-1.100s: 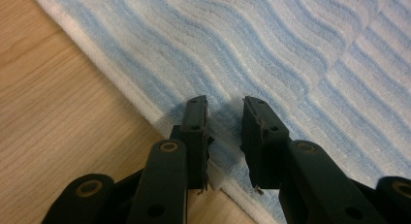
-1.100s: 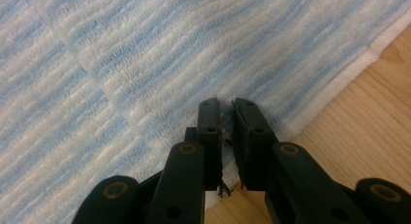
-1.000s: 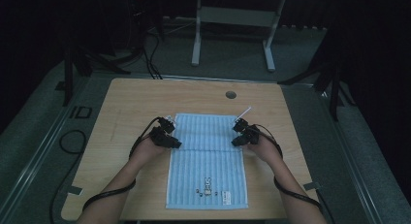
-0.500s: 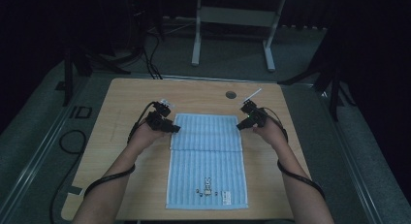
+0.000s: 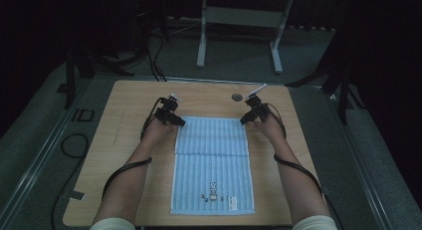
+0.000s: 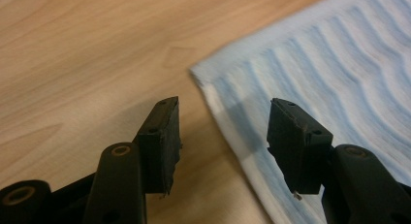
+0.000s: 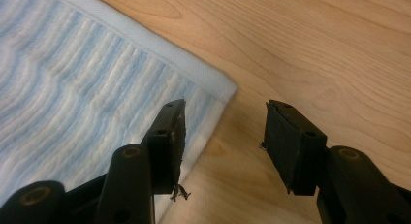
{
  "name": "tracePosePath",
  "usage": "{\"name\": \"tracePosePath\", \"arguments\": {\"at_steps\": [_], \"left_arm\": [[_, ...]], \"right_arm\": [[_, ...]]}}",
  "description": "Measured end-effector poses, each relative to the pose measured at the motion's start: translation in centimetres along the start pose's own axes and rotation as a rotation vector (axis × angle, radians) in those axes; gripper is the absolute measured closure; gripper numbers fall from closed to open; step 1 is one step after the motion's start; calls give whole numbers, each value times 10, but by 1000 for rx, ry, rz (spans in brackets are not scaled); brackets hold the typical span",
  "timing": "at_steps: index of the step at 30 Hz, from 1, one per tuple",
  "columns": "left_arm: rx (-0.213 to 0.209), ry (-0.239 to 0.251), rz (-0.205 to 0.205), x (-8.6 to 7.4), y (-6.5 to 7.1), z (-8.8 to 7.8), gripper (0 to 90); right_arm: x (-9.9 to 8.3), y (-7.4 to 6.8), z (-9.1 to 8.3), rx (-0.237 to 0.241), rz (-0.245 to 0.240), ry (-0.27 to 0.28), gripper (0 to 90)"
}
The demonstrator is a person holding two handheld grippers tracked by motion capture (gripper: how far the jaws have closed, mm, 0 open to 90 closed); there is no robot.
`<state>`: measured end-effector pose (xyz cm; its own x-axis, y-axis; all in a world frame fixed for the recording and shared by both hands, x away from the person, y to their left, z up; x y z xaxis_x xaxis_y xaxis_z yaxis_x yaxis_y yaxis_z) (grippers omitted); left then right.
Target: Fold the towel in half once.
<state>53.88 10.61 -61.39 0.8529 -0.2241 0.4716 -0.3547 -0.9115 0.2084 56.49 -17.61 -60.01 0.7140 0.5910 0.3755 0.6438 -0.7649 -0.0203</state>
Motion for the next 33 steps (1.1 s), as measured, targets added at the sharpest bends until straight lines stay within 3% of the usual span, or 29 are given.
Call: {"name": "tracePosePath", "arguments": {"at_steps": [9,14,16,19,21,24,27,30,31,32,33], "left_arm": [[-20,16,-8,8,1,11,488],[-36,16,44,9,14,15,626],[-71,8,68,6,23,15,814],[-104,28,49,7,27,12,862],[-124,48,55,9,31,5,864],[-148,93,69,16,37,-16,866],[-139,113,90,20,39,-28,866],[-147,159,95,28,40,-54,866],[-147,159,95,28,40,-54,866],[-144,193,90,34,39,-67,866],[-144,193,90,34,39,-67,866]], "right_arm": [[1,-7,18,-13,-21,-35,540],[2,-13,18,-36,-71,-53,727],[2,-17,18,-28,-92,-61,850],[1,-17,17,-45,-106,-58,867],[0,-19,15,-39,-106,-58,871],[6,-22,-3,-25,-120,-4,874],[11,-24,-17,-22,-127,37,874],[18,-24,-43,-48,-158,83,874],[18,-24,-43,-48,-158,83,874],[23,-22,-57,-80,-184,103,874],[23,-22,-57,-80,-184,103,874]]}}
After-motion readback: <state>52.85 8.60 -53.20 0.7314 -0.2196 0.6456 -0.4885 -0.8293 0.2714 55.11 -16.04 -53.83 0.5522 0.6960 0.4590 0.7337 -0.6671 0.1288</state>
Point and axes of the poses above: each handheld gripper's, and its own axes: z roughly forward along the jaws, x roughly out of its top, y roughly to its right, the point moved 10 cm from there along z, roughly forward along the jaws, and after that the axes turned 8 degrees about -z, right-handed, at the moved point
